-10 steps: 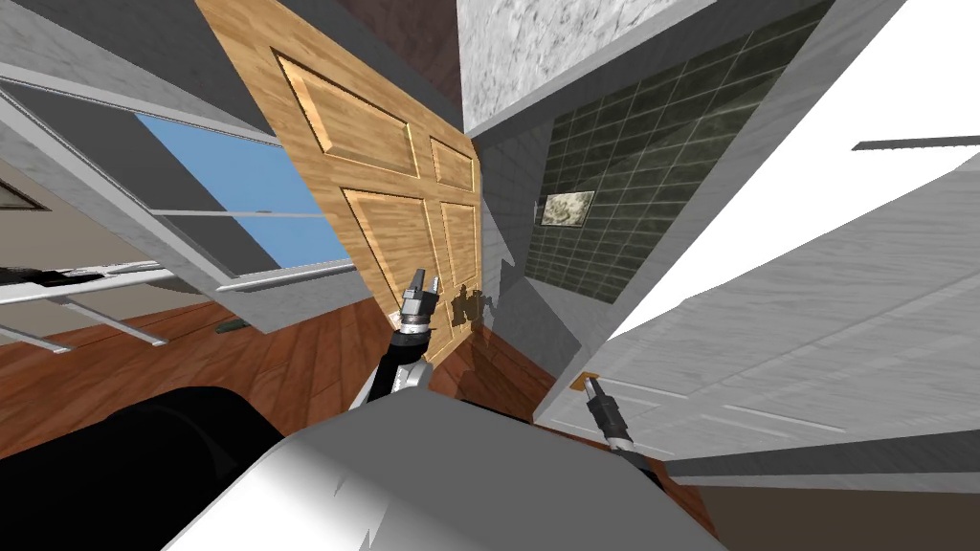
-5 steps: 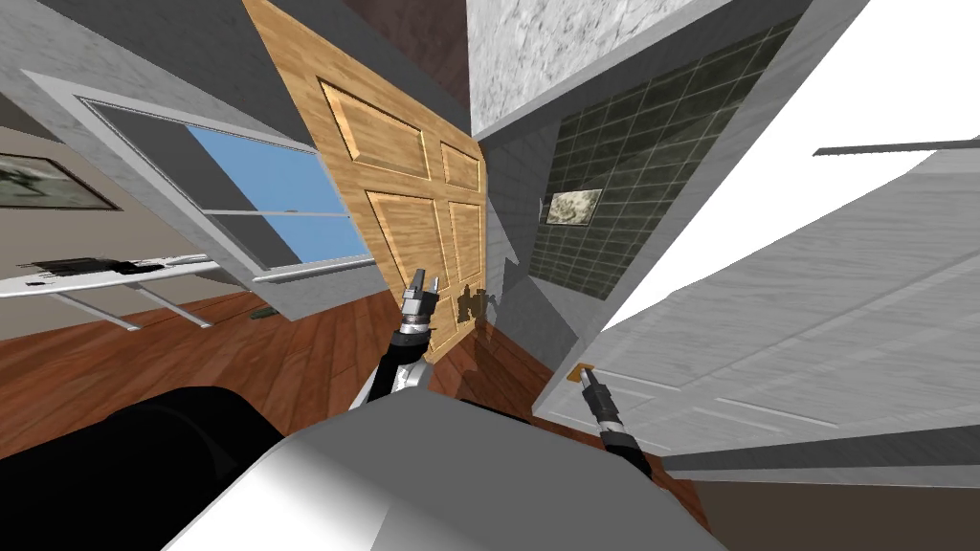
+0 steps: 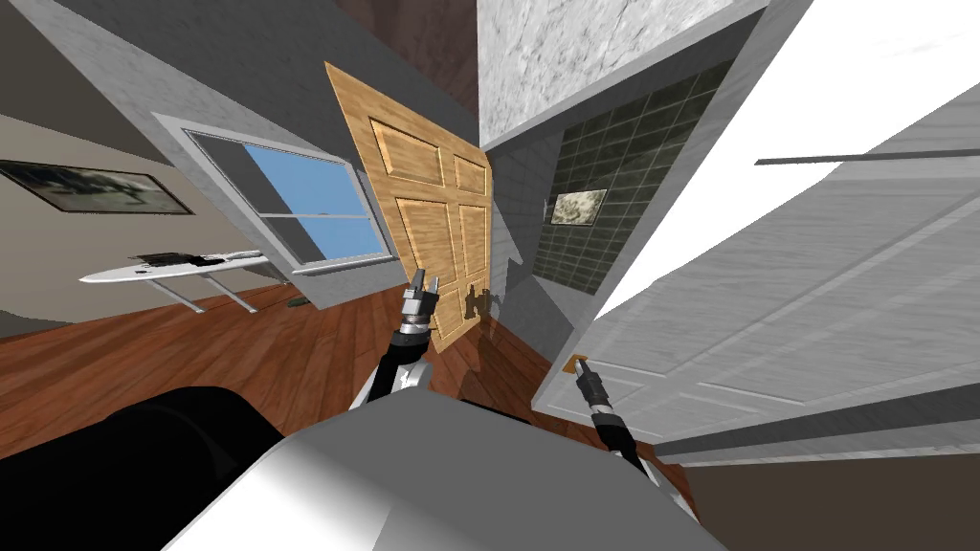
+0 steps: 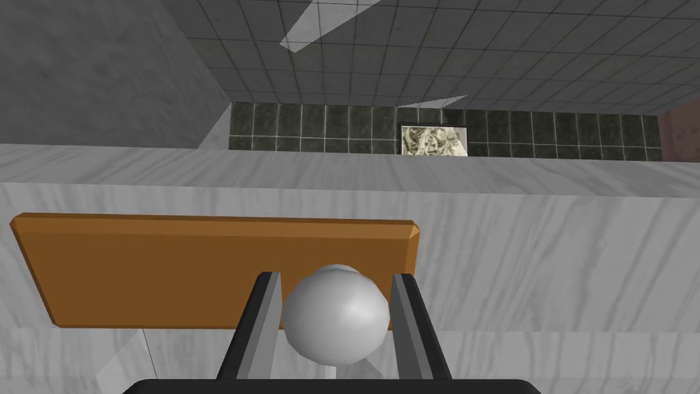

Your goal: Pull the door open

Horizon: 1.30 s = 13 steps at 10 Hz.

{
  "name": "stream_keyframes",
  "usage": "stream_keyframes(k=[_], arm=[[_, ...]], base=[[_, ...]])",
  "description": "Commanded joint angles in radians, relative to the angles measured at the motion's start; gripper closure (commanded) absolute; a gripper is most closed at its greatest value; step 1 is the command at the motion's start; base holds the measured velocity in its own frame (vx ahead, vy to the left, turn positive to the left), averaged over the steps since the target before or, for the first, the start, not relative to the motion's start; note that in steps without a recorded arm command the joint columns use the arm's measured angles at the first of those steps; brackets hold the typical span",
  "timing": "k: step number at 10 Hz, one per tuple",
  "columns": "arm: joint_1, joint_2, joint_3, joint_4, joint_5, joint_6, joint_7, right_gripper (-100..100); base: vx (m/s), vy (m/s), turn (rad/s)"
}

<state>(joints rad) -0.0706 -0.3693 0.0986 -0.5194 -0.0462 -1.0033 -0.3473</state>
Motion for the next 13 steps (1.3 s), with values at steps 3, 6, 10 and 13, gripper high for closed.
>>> stream_keyframes(k=[3, 6, 10, 13], arm=[[-0.025, 0.008, 0.000, 0.023, 0.005, 0.008, 0.000, 100], [-0.023, 0.008, 0.000, 0.015, 0.009, 0.010, -0.002, 100], [-0.019, 0.008, 0.000, 0.001, 0.018, 0.015, -0.006, 100], [-0.017, 0.008, -0.001, -0.008, 0.023, 0.018, -0.008, 100]], base=[[-0.154, -0.046, 0.082], [-0.179, -0.080, 0.138], [-0.222, -0.102, 0.186], [-0.207, -0.115, 0.166]])
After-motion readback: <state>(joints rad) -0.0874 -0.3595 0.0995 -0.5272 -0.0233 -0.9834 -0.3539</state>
